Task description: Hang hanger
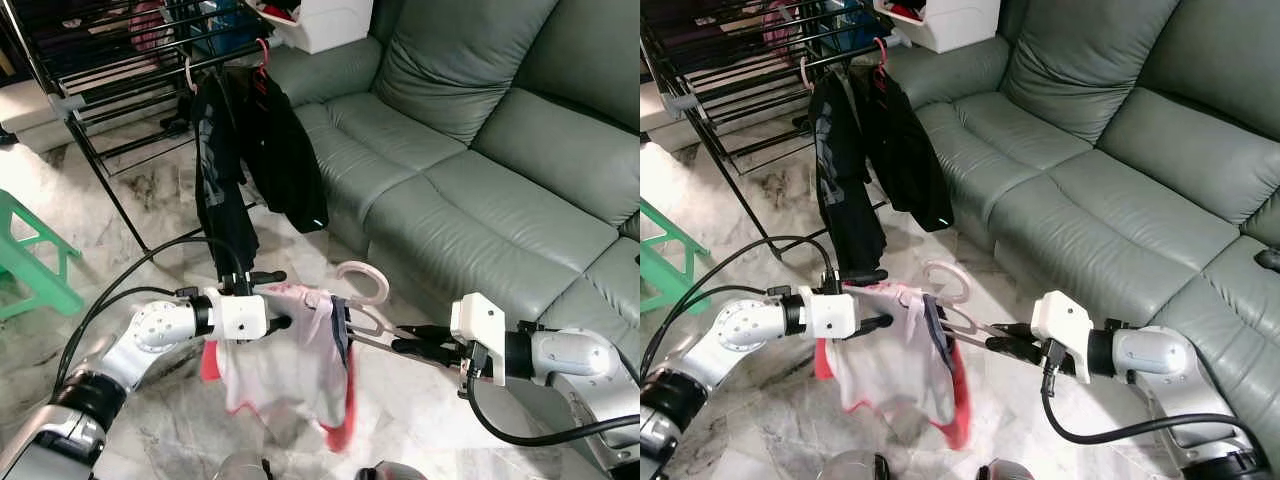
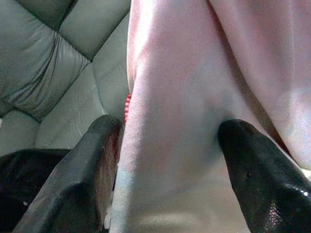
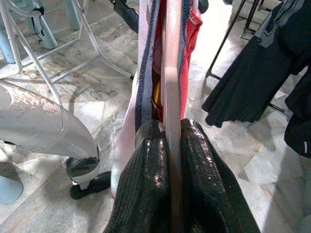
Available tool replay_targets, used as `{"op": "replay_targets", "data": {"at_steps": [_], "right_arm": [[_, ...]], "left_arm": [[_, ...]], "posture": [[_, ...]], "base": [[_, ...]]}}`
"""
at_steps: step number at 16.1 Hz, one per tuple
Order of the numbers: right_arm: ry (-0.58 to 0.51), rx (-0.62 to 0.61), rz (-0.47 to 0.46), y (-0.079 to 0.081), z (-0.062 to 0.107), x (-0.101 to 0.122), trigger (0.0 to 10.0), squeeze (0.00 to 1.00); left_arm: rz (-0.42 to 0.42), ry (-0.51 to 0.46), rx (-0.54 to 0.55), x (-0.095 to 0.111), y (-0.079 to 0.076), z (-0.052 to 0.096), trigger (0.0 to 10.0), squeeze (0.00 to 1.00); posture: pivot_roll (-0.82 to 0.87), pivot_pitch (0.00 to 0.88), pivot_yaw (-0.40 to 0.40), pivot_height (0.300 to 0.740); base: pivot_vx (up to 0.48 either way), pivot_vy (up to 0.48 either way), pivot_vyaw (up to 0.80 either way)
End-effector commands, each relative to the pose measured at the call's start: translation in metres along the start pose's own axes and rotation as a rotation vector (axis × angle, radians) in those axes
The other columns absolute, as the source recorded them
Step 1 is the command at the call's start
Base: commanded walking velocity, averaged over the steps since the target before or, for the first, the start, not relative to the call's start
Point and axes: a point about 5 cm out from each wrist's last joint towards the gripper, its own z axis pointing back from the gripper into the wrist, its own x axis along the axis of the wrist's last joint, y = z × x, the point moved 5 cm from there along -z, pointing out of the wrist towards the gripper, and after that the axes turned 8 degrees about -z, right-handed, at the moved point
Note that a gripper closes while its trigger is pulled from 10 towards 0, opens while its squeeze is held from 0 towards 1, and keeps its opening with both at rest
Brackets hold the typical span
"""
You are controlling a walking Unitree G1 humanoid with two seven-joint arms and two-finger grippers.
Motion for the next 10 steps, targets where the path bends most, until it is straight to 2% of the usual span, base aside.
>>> {"op": "replay_targets", "data": {"at_steps": [1,2,5,10], "right_arm": [[-0.022,0.034,0.045,0.002,0.0,0.012,10.0,0.0],[-0.009,0.032,0.048,0.002,0.001,0.009,10.0,0.0],[0.011,0.039,0.052,0.005,0.0,0.004,10.0,0.0],[0.039,0.048,0.086,0.005,-0.004,0.0,10.0,0.0]], "left_arm": [[-0.005,-0.008,-0.021,0.0,0.001,0.001,0.0,0.47],[0.009,-0.007,-0.047,-0.003,0.001,0.004,0.0,0.0],[0.052,0.013,-0.128,-0.011,-0.004,0.009,0.0,0.0],[0.098,0.035,-0.172,-0.02,0.002,0.011,0.0,0.0]], "posture": [[-0.06,0.014,0.034,0.74],[-0.06,0.013,0.035,0.74],[-0.06,0.015,0.034,0.74],[-0.06,0.015,0.034,0.74]], "base": [[0.0,0.0,0.0],[0.0,0.0,0.0],[0.0,0.0,0.0],[0.0,0.0,0.0]]}}
